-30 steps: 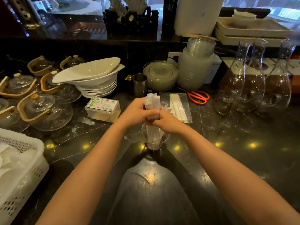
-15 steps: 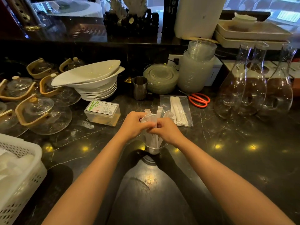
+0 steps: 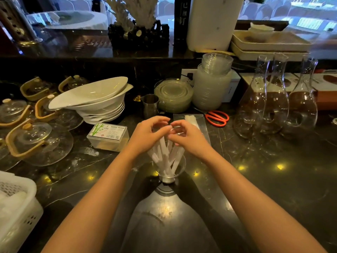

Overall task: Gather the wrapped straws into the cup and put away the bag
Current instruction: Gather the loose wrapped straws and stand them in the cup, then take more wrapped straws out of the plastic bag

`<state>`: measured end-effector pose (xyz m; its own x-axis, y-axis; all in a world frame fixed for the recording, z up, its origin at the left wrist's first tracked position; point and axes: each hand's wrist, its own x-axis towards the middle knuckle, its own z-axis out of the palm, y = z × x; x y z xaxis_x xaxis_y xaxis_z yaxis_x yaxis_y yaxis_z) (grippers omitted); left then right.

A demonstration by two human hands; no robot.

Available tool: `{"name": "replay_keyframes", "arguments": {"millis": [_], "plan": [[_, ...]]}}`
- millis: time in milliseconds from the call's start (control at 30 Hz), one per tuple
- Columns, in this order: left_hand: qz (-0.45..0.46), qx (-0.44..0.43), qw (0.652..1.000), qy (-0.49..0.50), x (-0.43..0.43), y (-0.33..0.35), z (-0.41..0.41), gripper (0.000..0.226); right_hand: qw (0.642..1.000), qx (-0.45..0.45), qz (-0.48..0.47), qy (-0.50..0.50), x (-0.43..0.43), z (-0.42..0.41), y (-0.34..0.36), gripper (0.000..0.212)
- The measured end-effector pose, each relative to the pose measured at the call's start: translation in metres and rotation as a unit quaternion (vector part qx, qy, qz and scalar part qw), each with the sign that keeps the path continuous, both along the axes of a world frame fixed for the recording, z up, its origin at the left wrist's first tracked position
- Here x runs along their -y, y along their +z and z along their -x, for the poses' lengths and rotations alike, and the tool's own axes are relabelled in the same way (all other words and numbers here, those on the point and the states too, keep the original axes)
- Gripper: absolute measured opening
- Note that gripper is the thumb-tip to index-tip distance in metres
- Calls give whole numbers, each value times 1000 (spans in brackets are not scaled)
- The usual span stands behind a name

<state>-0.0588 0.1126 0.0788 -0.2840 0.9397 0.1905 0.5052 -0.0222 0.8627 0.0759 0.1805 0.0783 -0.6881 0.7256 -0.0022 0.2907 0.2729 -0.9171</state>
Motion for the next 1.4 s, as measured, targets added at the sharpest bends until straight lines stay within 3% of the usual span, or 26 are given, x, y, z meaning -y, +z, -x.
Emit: {"name": "replay_keyframes", "arguments": {"millis": [133,267,367,567,700,833,933,1000,1100,1167,1400], "plan": [[3,72,997,-19,-22,16,7,36,998,-39,35,-40,-24,-2,11,54],[96,105,989,-35,-50,18,27,46,996,-25,56,-69,-55,-6,10,63],[169,209,963,-19,-69,4,40,49,991,24,67,-111,-85,-12,-4,69],[306,317,898,-5,-102,-45,51,44,961,151,131,-190,-128,-29,-57,78],[344,305,888,5,-121,-72,47,55,946,171,175,-212,-140,-32,-77,81],[338,315,887,11,-135,-81,45,11,933,190,206,-226,-148,-29,-84,79],[340,303,890,11,-145,-89,43,17,924,163,246,-243,-151,-24,-86,76],[349,304,887,6,-149,-92,39,26,920,141,273,-241,-151,-21,-88,65],[354,284,891,-22,-151,-94,32,7,920,161,250,-255,-149,-16,-92,35],[359,244,900,-35,-150,-96,30,8,918,171,255,-252,-147,-13,-92,12],[317,170,932,-39,-143,-83,29,9,933,153,266,-188,-140,-11,-80,15]]}}
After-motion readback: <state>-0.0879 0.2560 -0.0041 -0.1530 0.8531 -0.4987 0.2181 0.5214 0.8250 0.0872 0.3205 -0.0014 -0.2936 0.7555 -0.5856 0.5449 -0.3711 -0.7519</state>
